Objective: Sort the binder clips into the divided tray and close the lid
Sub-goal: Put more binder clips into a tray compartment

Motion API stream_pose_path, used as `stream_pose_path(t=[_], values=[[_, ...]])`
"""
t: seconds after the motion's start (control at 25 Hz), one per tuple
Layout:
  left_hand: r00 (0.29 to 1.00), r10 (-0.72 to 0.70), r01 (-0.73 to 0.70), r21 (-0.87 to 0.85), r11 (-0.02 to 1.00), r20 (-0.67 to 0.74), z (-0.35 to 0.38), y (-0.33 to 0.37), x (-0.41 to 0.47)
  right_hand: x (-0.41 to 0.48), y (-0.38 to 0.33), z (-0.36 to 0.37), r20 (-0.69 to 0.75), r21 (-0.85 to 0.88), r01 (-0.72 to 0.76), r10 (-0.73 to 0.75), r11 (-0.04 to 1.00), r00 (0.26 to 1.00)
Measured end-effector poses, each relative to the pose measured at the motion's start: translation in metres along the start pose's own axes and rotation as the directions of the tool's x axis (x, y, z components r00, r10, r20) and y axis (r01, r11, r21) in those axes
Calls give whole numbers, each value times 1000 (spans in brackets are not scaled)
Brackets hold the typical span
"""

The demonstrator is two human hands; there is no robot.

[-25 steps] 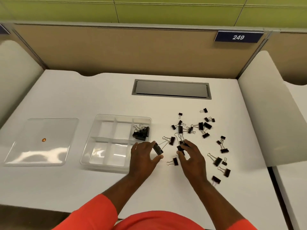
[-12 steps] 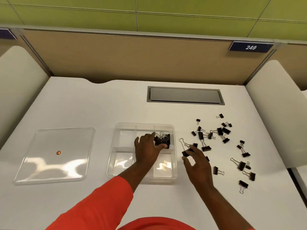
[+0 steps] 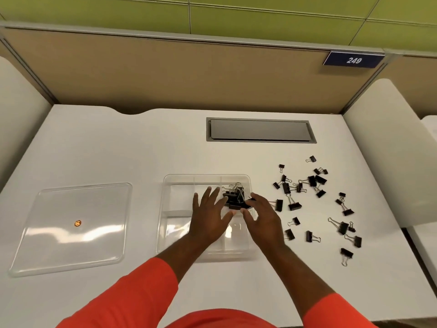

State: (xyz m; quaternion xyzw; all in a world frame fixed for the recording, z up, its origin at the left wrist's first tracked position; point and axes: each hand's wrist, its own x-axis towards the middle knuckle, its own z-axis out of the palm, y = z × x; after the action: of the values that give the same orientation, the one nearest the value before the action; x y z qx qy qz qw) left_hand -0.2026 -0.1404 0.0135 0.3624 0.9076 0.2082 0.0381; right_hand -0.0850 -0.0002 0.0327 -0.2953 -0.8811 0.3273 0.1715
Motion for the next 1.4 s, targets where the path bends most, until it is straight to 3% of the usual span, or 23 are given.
stream_pose_path(t=[0.32,0.8,1.16,1.4], values=[[997,-45,45,-8,999,61,-9,-18,-5,19,-15,29,142,-72,94,-83,993,986],[990,34,-37,20,999,139,-10,-5,-24,-34,18,-4,167,-231,131,-93,964,982],[977,141,-149,40,988,159,7,41,-50,-68,46,-54,241,-396,124,-27,910,970],[958,222,-205,-105,973,184,28,106,-50,-80,101,-99,274,-416,91,29,905,961]])
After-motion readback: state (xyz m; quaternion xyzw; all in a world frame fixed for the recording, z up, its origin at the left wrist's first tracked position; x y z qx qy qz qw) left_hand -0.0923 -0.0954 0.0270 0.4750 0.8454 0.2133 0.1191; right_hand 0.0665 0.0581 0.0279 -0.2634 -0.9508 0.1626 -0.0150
